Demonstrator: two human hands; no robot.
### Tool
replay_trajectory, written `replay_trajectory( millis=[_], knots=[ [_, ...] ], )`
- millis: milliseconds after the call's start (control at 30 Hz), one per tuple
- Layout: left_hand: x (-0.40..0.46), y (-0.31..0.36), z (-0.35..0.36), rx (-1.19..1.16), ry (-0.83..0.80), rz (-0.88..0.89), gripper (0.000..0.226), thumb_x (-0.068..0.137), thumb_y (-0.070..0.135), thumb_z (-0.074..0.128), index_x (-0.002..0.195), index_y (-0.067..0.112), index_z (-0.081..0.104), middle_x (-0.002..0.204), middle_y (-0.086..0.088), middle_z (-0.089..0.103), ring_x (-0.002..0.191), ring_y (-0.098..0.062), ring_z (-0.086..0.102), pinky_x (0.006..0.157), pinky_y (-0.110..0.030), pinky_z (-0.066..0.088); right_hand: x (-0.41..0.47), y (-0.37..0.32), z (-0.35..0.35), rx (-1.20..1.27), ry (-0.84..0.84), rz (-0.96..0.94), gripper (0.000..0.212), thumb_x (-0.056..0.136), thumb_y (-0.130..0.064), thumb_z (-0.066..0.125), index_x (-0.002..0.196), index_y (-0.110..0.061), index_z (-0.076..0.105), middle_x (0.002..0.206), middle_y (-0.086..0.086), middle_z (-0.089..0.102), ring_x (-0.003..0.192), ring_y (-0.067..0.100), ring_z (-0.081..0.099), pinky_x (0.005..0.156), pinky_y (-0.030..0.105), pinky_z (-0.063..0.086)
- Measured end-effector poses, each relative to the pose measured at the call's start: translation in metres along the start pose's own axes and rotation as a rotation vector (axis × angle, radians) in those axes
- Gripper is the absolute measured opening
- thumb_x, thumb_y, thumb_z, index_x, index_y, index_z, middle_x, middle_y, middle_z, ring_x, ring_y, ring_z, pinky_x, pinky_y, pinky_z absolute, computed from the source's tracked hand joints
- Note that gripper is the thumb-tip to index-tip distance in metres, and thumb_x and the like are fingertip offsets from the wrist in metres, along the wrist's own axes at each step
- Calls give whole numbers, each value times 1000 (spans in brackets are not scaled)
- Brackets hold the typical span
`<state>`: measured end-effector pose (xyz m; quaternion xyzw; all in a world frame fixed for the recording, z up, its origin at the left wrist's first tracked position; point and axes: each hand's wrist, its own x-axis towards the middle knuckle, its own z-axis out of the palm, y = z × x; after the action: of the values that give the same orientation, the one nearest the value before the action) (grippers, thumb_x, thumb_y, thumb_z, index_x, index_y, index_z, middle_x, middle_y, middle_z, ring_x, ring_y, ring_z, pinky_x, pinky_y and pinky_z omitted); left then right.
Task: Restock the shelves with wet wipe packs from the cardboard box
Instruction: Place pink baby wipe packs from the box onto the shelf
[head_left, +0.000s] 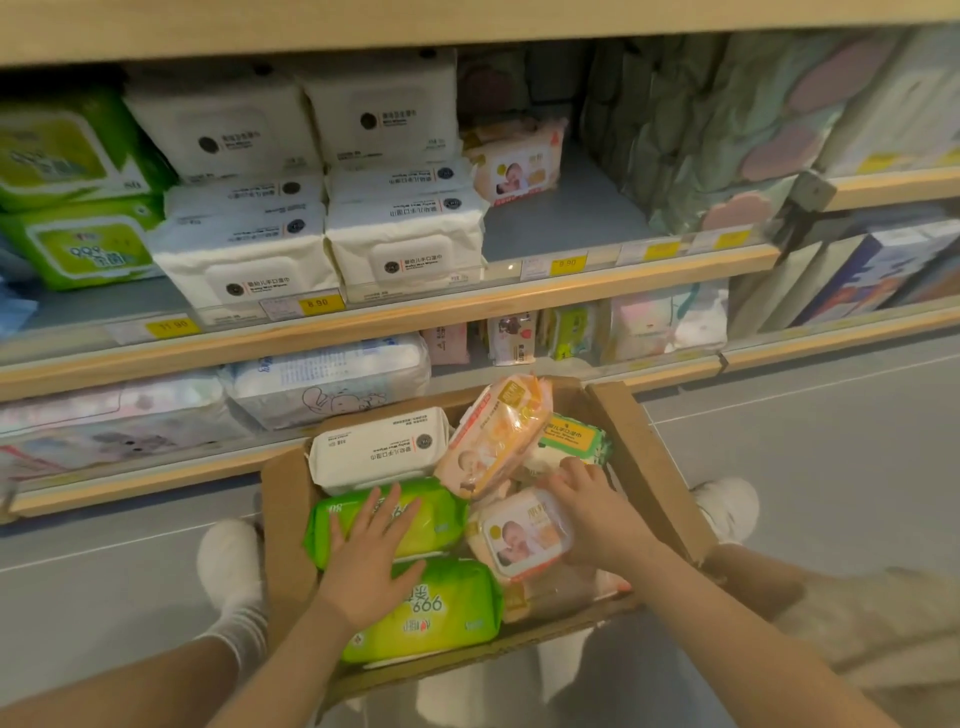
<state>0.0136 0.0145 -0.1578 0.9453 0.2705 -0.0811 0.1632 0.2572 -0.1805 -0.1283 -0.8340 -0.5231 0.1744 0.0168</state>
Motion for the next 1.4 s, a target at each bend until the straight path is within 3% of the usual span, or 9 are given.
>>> replay_trajectory(
  millis=[167,300,500,600,767,900,1100,1233,1400],
  knots=[
    [6,45,-30,-416,12,2,116,52,98,24,147,31,22,155,10,16,142,-9,14,116,-35,11,-24,11,-36,38,150,-41,82,63,-56,73,131,-31,36,128,0,30,115,21,32,80,33,52],
    [18,93,-55,-687,-12,20,92,70,61,68,146,29,27,148,13,28,132,-4,29,108,-26,26,-46,12,-65,50,259,-51,83,62,-60,73,132,-35,36,128,-5,26,114,15,30,80,29,48],
    [35,103,-81,-1046,-109,-156,85,54,40,88,129,33,51,127,4,52,113,-20,55,93,-39,50,-59,-8,-86,124,387,-129,85,62,-61,74,133,-36,35,133,-5,25,120,12,29,88,31,46],
    [30,89,-96,-1023,-95,-130,57,48,36,90,99,35,65,109,4,64,101,-19,63,80,-37,56,-56,-21,-87,184,362,-145,90,60,-55,79,135,-36,32,136,-5,21,126,13,26,94,30,43],
    [16,66,-119,-939,36,-162,77,26,54,83,97,31,66,102,8,68,94,-8,62,80,-26,52,-38,-36,-92,670,316,-102,111,53,-44,90,140,-42,21,148,-13,13,138,8,21,111,39,35],
    [-1,52,-131,-936,104,-157,55,44,32,93,90,35,63,96,15,66,88,-2,60,67,-14,45,-11,-45,-83,1020,109,24,128,46,-39,95,143,-49,11,149,-11,30,131,13,42,102,44,46],
    [-14,21,-139,-766,50,-110,53,57,26,89,100,34,58,105,15,59,94,-4,57,67,-14,43,7,-74,-77,1052,33,41,73,52,-11,92,109,-30,51,106,-8,67,93,3,66,71,20,55],
    [-6,26,-148,-326,-42,-16,79,44,60,75,114,45,42,112,21,52,98,-8,51,78,-29,46,17,-89,-75,1018,6,26,80,46,-17,95,111,-24,50,103,-5,67,91,5,66,74,28,57],
    [3,17,-137,-385,-94,18,93,46,60,78,126,49,32,116,17,56,98,-9,55,83,-33,51,26,-104,-79,1007,-29,-29,70,58,-10,89,112,-28,49,105,-10,62,93,1,62,75,18,54]
  ],
)
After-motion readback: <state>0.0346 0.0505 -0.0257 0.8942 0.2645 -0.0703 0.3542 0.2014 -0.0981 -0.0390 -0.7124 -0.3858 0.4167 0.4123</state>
